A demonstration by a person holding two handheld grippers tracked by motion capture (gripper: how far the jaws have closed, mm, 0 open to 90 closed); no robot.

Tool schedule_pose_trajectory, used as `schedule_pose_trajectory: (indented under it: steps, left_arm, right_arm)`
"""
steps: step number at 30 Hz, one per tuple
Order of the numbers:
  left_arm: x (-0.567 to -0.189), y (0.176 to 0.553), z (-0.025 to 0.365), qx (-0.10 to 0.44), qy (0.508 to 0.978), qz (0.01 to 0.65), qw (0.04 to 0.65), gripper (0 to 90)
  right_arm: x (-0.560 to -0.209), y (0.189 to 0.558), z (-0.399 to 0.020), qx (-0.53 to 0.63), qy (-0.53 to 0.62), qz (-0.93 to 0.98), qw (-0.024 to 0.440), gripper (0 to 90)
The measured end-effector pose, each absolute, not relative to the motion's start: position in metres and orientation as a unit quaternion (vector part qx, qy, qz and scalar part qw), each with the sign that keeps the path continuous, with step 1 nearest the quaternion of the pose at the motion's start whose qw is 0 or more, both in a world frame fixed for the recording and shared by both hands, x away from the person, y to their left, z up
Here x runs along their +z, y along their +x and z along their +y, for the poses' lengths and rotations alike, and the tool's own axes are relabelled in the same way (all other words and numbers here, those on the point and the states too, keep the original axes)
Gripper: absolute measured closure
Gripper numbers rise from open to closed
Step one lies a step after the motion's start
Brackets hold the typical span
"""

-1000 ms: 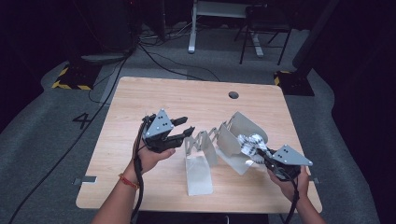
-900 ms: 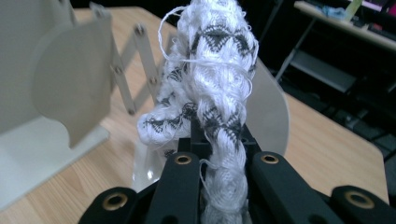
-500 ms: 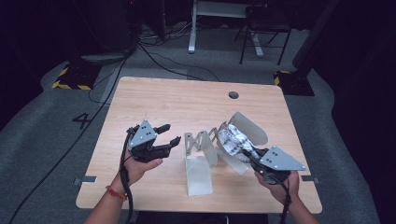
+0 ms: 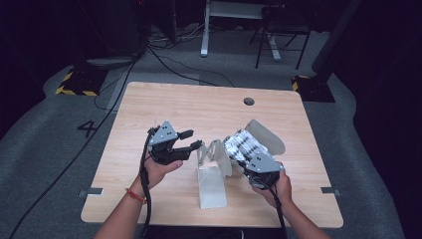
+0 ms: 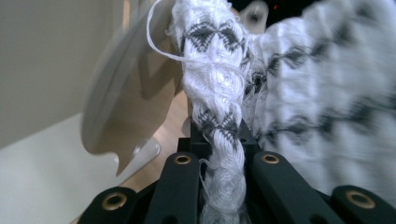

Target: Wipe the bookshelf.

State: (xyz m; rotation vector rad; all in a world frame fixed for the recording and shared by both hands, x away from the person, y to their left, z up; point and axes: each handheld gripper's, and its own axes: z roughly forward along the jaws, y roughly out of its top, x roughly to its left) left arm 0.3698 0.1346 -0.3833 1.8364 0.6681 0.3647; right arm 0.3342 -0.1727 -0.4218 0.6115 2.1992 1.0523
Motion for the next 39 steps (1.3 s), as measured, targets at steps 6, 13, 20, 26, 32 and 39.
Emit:
schedule_pose_trajectory:
  steps: [6,13,20,26,32,39]
  left_arm:
    - [-0.381,0.373,0.127,0.143,0.789,0.270,0.533,62.6]
    - [-0.382,0.369,0.121,0.141,0.797,0.251,0.531,69.5]
    - [-0.385,0.372,0.124,0.125,0.789,0.252,0.546,69.6]
    - [-0.386,0.371,0.123,0.132,0.788,0.251,0.547,70.0]
    - [-0.386,0.371,0.123,0.135,0.787,0.251,0.547,70.0]
    - [-0.386,0.371,0.122,0.136,0.787,0.250,0.548,70.1]
  right_arm:
    - [-0.449,0.347,-0.176,0.369,0.252,0.850,0.278,84.6]
    - [-0.469,0.349,-0.177,0.342,0.258,0.863,0.268,84.6]
    - [-0.483,0.354,-0.179,0.326,0.273,0.867,0.259,84.7]
    - [-0.469,0.347,-0.177,0.336,0.246,0.853,0.316,84.7]
    - [-0.428,0.339,-0.181,0.384,0.238,0.815,0.364,84.7]
    - [-0.428,0.342,-0.175,0.387,0.245,0.816,0.353,84.6]
